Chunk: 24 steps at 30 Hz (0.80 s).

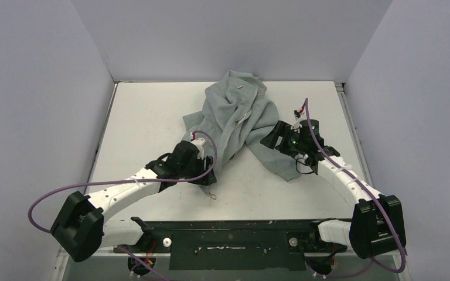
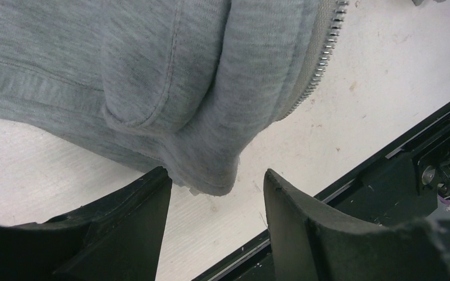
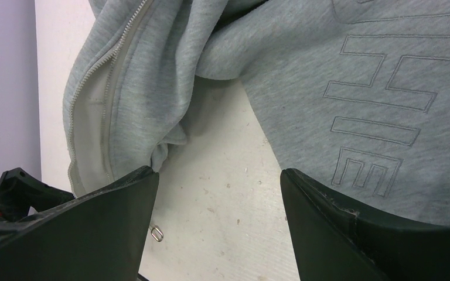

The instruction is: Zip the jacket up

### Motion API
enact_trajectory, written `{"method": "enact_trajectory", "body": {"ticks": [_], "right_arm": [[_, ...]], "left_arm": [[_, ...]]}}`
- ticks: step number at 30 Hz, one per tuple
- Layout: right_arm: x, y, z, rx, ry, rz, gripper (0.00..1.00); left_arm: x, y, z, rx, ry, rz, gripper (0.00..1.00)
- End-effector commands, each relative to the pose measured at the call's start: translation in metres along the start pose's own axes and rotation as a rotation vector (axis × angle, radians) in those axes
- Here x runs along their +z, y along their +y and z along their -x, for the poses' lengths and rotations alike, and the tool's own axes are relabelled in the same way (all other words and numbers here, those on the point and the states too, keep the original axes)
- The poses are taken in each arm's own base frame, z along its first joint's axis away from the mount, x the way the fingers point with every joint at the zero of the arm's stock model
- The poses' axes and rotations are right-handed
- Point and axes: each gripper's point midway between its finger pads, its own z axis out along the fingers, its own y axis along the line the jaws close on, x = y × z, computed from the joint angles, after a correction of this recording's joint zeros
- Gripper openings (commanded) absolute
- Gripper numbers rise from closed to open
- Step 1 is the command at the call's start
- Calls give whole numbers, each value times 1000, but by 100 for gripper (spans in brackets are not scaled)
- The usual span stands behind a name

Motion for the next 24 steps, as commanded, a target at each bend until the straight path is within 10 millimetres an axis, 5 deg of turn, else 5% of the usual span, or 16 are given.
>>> {"method": "enact_trajectory", "body": {"ticks": [1, 11, 21, 24], "right_arm": [[0, 9, 17, -7, -55, 21, 77], [-1, 6, 13, -9, -46, 8, 77], [1, 4, 10, 3, -40, 5, 77], [1, 4, 9, 3, -36, 6, 77]], "left_arm": [[6, -7, 12, 2, -51, -24, 55], [15, -12, 10, -4, -38, -44, 49], [16, -11, 10, -6, -37, -43, 20], [15, -11, 10, -10, -40, -40, 27]]}}
